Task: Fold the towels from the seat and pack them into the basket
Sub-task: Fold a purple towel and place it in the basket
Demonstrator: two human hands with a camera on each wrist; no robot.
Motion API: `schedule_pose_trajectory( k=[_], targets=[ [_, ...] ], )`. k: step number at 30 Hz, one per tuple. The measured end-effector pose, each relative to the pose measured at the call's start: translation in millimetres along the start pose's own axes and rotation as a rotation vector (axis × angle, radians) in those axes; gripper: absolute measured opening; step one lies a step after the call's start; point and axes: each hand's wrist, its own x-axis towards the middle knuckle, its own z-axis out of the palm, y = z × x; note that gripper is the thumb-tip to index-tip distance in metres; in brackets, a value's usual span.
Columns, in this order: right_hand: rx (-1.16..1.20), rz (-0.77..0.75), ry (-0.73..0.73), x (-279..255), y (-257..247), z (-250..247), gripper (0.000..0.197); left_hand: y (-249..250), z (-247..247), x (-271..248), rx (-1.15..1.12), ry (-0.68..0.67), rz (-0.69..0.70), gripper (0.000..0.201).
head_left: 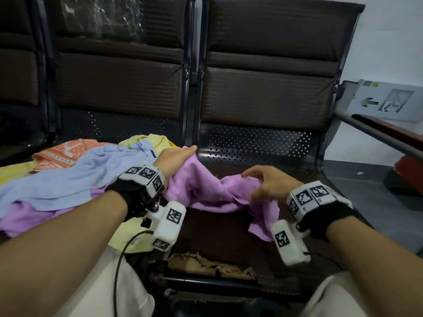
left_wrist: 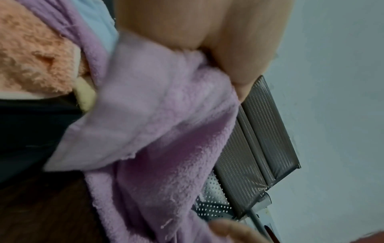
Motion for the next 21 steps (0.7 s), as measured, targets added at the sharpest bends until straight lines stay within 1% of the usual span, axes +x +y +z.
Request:
schedule_pose_trajectory(
  k=[2,3,4,5,7,9,11,12,14,15,16,18,19,21],
  targets=[
    [-0.343,0.022,-0.092,-1.8,3.7,3.3,0.06,-0.4,-0.9,2.3,-0.053,-0.01,-0.075,0.022],
    [-0.449,0.03,-0.123,-2.0,5.6,4.6,0.061,-0.2,-0.5,2.7,-0.114,-0.046,-0.119,0.017],
    [-0.508,0.042,-0.143,-1.7,7.8,5.2,0.064,0.5,0.2,2.4,-0.174,-0.081,-0.154,0.013],
    [-0.538,0.059,-0.155,-1.2,9.8,5.4,0.067,0.3,0.8,3.4,-0.206,-0.094,-0.161,0.01],
    [-0.587,0.076,-0.192,-0.2,13.3,7.1,0.064,-1.3,1.7,5.0,-0.174,-0.059,-0.098,0.01],
    [-0.649,0.059,-0.223,0.8,16.9,10.2,0.049,-3.8,3.6,4.5,-0.12,-0.074,-0.028,0.012],
    [-0.65,0.02,-0.191,1.0,18.6,13.3,0.031,-7.6,5.2,4.7,-0.043,-0.127,0.003,0.017],
    [-0.629,0.0,-0.167,1.4,18.2,13.0,0.026,-9.9,5.3,5.8,0.011,-0.132,0.015,0.021],
    [-0.601,-0.045,-0.133,2.2,15.0,9.9,0.02,-12.0,6.0,7.4,0.122,-0.097,0.073,0.025],
    [-0.607,-0.081,-0.123,2.4,12.2,7.5,0.017,-11.3,6.2,7.6,0.144,-0.065,0.109,0.022],
    [-0.613,-0.134,-0.105,3.2,9.6,5.2,0.014,-9.2,6.1,6.7,0.143,-0.028,0.133,0.018],
    [-0.583,-0.238,-0.011,4.5,3.5,0.9,0.007,-4.3,5.3,6.0,0.098,0.031,0.132,0.018],
    [-0.517,-0.246,0.057,4.2,0.5,-1.3,0.007,-1.0,4.9,5.4,0.061,0.041,0.107,0.018],
    [-0.302,-0.18,0.191,4.8,-0.7,-4.7,0.017,4.0,4.8,3.8,-0.027,0.053,0.029,0.017]
  ],
)
